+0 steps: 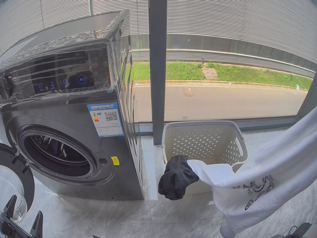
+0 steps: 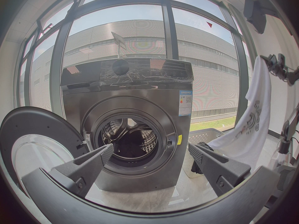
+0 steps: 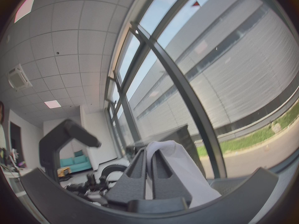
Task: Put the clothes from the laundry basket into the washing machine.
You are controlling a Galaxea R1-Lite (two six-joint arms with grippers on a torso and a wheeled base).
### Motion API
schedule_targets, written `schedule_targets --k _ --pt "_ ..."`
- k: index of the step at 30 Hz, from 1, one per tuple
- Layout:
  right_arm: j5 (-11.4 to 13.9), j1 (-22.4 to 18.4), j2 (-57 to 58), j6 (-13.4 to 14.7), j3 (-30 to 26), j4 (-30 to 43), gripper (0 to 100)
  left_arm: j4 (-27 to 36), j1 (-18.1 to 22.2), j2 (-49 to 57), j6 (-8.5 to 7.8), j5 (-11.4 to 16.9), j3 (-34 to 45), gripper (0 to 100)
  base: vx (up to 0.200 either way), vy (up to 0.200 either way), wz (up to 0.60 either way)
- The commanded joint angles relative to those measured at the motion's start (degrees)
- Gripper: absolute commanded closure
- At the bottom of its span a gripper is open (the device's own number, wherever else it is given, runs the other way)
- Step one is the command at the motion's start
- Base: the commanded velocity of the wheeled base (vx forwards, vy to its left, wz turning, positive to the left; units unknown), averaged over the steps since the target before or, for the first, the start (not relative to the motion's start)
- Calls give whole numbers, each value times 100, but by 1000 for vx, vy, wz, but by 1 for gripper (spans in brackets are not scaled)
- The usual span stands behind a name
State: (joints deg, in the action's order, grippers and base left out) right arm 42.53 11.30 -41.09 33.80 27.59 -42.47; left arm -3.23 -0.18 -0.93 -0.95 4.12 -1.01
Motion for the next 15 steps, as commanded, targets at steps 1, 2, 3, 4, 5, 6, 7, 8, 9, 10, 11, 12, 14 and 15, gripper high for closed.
schedule_targets --k 1,2,3,4,5,6,7,8,9,10,11,12,14,15 --pt "510 13 -654 -331 -737 2 100 -2 1 93 -2 1 101 0 0 0 0" --pt "510 13 -856 -392 -728 2 100 -2 1 93 -2 1 101 0 0 0 0" --pt "519 21 -979 -401 -711 2 100 -2 1 93 -2 1 101 0 0 0 0" --pt "528 30 -1146 -419 -676 2 100 -2 1 93 -2 1 101 0 0 0 0" --pt "537 48 -1208 -436 -658 2 100 -2 1 93 -2 1 101 0 0 0 0" --pt "563 180 -1401 -524 -544 -7 100 -2 1 93 -2 1 101 0 0 0 0" --pt "572 232 -1445 -550 -509 2 100 -2 1 93 -2 1 92 0 0 0 0" --pt "546 452 -1630 -629 -421 2 100 -2 1 93 -2 1 101 0 0 0 0" --pt "510 628 -1753 -665 -351 2 100 -2 1 93 -2 1 101 0 0 0 0" --pt "510 628 -1753 -665 -351 2 100 -2 1 93 -2 1 101 0 0 0 0" --pt "458 988 -1973 -665 -289 -7 100 -2 1 93 -2 1 101 0 0 0 0" --pt "458 1023 -1999 -673 -289 2 100 -2 1 93 -2 1 101 0 0 0 0" --pt "264 1507 -2307 -682 -289 2 100 -2 1 93 -2 1 92 0 0 0 0" --pt "124 1823 -2526 -735 -280 2 100 -2 1 93 -2 10 101 0 0 0 0"
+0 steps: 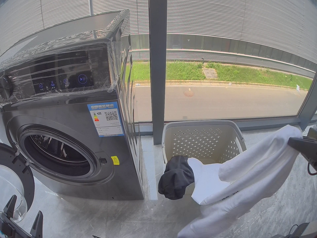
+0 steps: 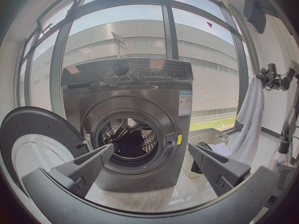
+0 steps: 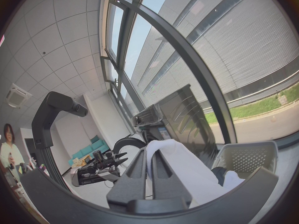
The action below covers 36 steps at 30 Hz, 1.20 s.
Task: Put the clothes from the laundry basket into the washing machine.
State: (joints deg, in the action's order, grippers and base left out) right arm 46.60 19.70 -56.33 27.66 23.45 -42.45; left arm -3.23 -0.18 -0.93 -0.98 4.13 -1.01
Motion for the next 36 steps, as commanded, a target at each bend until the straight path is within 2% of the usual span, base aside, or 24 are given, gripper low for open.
schedule_targets --k 1,3,5,8,12,16,24,31,36 --pt "-389 1176 -1187 -208 142 0 100 -2 1 93 1 9 92 0 0 0 0" --pt "-565 1475 -1547 -498 195 -9 100 -2 1 93 -8 9 92 0 0 0 0" --pt "-697 1677 -1934 -912 265 -9 100 -2 1 93 -8 9 92 0 0 0 0" --pt "-784 1757 -2286 -1263 432 -9 100 -2 1 93 -8 9 101 0 0 0 0" --pt "-969 1765 -2541 -1289 766 -9 100 7 1 93 -8 17 92 0 0 0 0" --pt "-1004 1880 -2734 -1289 1073 -9 100 15 1 93 -8 26 92 0 0 0 0" --pt "-1066 2653 -2989 -1289 1478 -9 100 7 1 93 -17 26 101 0 -200 0 0" --pt "-1101 2671 -2927 -1289 1504 -9 100 -2 1 93 -8 26 92 0 -200 0 0" --pt "-1092 2653 -2795 -1281 1636 -9 100 7 1 93 -8 9 92 0 0 0 0"
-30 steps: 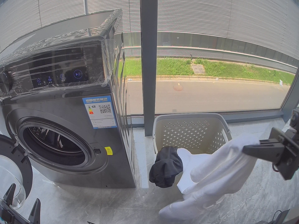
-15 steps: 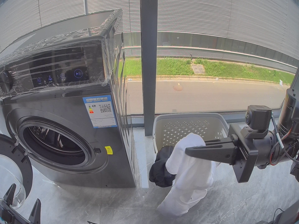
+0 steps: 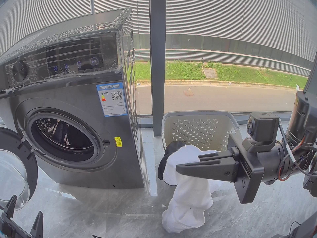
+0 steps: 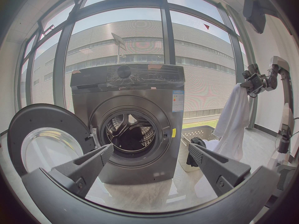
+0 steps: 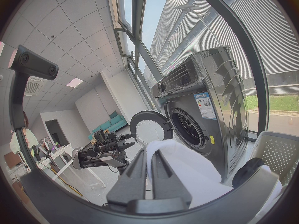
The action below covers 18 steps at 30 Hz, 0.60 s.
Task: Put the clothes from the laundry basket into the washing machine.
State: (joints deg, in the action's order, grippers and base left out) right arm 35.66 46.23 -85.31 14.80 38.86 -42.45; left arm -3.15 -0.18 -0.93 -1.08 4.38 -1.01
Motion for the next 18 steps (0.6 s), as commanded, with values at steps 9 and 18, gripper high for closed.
schedule_targets --k 9,18 --pt "-235 115 278 5 -19 -9 100 -2 -8 93 91 -33 92 0 0 0 0" --pt "-331 115 269 -3 -19 -9 100 -600 1 93 -436 415 -101 0 0 0 0"
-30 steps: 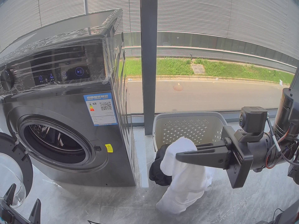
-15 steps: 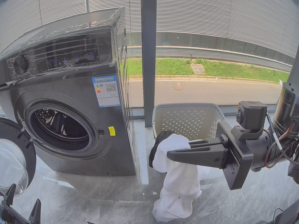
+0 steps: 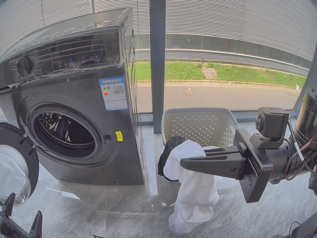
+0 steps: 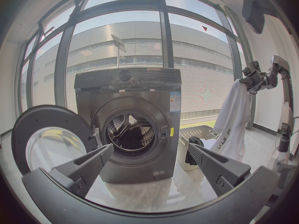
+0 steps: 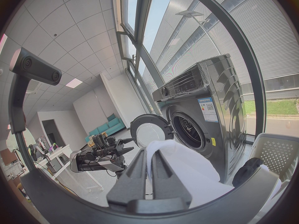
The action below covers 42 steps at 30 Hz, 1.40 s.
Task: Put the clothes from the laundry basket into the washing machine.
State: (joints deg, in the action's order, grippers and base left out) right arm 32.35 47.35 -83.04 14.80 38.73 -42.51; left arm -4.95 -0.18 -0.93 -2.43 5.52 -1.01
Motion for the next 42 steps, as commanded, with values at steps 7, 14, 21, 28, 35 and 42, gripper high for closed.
schedule_targets --k 7,14,21,28,35,42 --pt "-1 2 86 -3 -129 -3 100 -639 1 93 -329 300 -329 0 0 0 0" --pt "-1 -6 78 -12 -102 -3 100 -560 1 93 -390 160 101 0 -29 0 0" --pt "8 -6 78 -12 -67 -3 100 -569 1 93 -373 116 101 0 -200 0 0" --pt "104 2 148 -3 -58 -3 100 -604 1 93 -390 415 -22 0 -114 0 0" --pt "430 29 122 -3 -32 -3 100 302 1 -461 58 2919 -1788 0 0 0 0" --pt "447 758 -45 14 29 -3 100 310 -96 -2957 -118 4932 -3520 0 0 0 0"
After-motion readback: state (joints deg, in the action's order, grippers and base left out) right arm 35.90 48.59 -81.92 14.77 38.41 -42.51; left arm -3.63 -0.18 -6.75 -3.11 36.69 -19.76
